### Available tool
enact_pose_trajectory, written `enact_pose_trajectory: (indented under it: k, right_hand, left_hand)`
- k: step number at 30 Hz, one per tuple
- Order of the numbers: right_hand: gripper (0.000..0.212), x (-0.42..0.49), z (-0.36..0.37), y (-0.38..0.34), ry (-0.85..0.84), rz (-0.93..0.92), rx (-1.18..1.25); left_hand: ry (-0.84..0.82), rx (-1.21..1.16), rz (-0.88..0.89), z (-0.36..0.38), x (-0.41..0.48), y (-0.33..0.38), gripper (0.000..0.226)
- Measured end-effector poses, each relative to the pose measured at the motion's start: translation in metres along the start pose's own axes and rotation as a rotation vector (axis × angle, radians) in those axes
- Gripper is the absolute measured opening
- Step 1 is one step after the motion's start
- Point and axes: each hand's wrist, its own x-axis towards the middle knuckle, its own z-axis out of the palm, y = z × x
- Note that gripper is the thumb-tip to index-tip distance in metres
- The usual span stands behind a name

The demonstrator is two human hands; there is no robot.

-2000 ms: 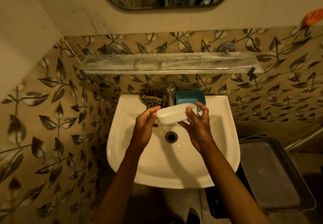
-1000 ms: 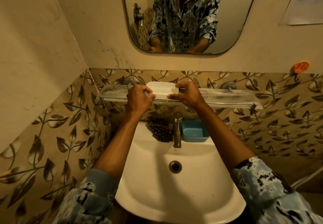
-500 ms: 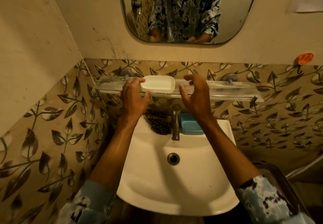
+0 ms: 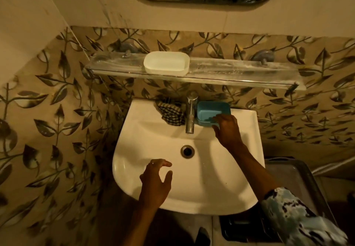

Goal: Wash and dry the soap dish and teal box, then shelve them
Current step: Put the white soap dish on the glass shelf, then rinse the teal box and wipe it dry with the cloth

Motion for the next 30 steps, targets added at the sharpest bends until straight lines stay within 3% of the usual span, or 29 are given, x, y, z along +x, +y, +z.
enact_pose_trajectory:
  k: [6, 10, 15, 19, 23, 26, 28, 30]
  right_hand:
    - [0.025, -0.003, -0.004, 0.002, -0.058, -0.019, 0.001]
    - [0.019, -0.042, -0.028, 0.000, -0.002, 0.165, 0.476]
    - [0.009, -0.087, -0.045, 0.002, -0.233, 0.621, 1.186]
    - [0.012, -0.109, -0.040, 0.011, -0.268, 0.802, 1.522]
    - [0.013, -0.124, -0.036, 0.015, -0.195, 0.873, 1.614]
    - [0.014, -0.138, -0.038, 0.018, -0.152, 0.910, 1.644]
    - [0.015, -0.148, -0.038, 0.019, -0.140, 0.921, 1.653]
    - [0.014, -0.157, -0.038, 0.020, -0.129, 0.935, 1.664]
  left_hand:
    - [-0.021, 0.011, 0.029, 0.004, -0.003, -0.001, 0.019]
    - [-0.053, -0.013, 0.054, 0.009, 0.007, 0.003, 0.018]
    - [-0.112, -0.067, 0.056, 0.030, 0.034, 0.014, 0.015]
    - [-0.002, 0.072, 0.188, 0.036, 0.086, 0.011, 0.023]
    - [-0.002, 0.362, 0.170, 0.031, 0.162, -0.001, 0.065]
    - [-0.203, 0.385, 0.169, 0.031, 0.210, -0.004, 0.087]
    - [-0.297, 0.521, 0.203, 0.033, 0.228, -0.009, 0.092]
    - [-0.266, 0.616, 0.283, 0.036, 0.238, -0.011, 0.076]
